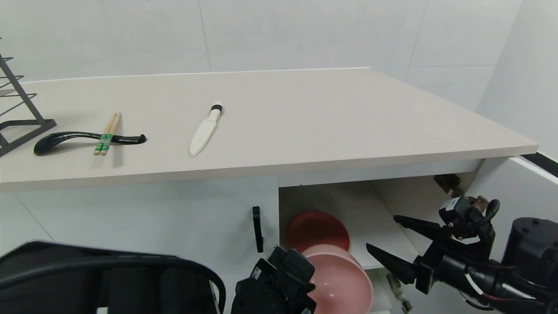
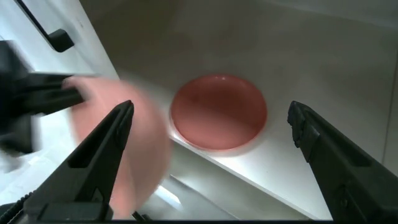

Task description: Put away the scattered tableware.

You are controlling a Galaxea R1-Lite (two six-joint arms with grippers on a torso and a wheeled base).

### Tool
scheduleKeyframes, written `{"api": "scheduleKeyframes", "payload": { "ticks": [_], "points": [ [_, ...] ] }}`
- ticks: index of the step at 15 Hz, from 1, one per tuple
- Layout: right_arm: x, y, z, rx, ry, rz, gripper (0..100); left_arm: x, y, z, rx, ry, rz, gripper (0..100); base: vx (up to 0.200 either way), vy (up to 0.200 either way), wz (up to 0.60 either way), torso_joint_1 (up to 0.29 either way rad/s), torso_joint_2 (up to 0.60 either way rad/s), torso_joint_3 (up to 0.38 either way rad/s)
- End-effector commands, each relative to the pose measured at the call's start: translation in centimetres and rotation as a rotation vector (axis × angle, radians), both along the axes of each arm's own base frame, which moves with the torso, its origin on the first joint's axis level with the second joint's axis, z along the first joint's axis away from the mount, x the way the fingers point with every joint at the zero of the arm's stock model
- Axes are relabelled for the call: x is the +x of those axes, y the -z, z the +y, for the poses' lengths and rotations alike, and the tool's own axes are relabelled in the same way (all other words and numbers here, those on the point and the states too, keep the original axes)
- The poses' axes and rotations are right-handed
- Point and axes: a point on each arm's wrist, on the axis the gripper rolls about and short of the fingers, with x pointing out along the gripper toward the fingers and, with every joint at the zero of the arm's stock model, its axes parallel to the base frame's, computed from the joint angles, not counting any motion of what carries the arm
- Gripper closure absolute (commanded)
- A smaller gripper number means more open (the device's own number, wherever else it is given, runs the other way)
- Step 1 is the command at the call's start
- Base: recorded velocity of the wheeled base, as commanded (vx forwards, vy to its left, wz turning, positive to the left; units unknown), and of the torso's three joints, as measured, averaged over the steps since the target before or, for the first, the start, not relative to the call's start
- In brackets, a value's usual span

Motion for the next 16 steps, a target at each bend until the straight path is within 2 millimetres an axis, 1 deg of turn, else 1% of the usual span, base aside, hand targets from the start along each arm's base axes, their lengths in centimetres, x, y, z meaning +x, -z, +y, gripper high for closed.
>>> {"api": "scheduleKeyframes", "payload": {
  "ticks": [1,2,6,7,9,12,13,16],
  "points": [
    [0.0,-0.1,0.0,0.002,-0.001,-0.006,0,1.4,1.2,-0.9,-0.002,-0.029,-0.003,100,0.0,0.0,0.0,0.0,0.0,0.0],
    [0.0,0.0,0.0,0.001,-0.002,-0.002,0,2.1,0.8,-2.3,-0.037,-0.022,-0.037,100,0.0,0.0,0.0,0.0,0.0,0.0],
    [0.3,0.9,0.2,-0.018,-0.001,0.039,0,2.7,-0.2,-3.8,-0.076,-0.014,-0.091,100,0.0,0.0,0.0,0.0,0.0,0.0],
    [0.4,1.2,0.2,-0.023,-0.001,0.05,0,2.9,-0.4,-3.9,-0.085,-0.021,-0.097,100,0.0,0.0,0.0,0.0,0.0,0.0],
    [1.1,2.5,0.1,-0.047,0.018,0.101,0,3.2,-0.9,-4.4,-0.109,-0.07,-0.118,100,0.0,0.0,0.0,0.0,0.0,0.0],
    [2.2,2.6,-0.6,-0.049,0.088,0.092,0,3.0,-0.9,-4.4,-0.109,-0.096,-0.12,100,0.0,0.0,0.0,0.0,0.0,0.0],
    [2.3,2.6,-0.7,-0.05,0.097,0.089,0,2.9,-0.9,-4.5,-0.112,-0.096,-0.119,100,0.0,0.0,0.0,0.0,0.0,0.0],
    [2.6,2.9,-0.6,-0.053,0.1,0.094,0,1.9,-1.0,-5.1,-0.117,-0.092,-0.122,100,0.0,0.0,0.0,0.0,0.0,0.0]
  ]
}}
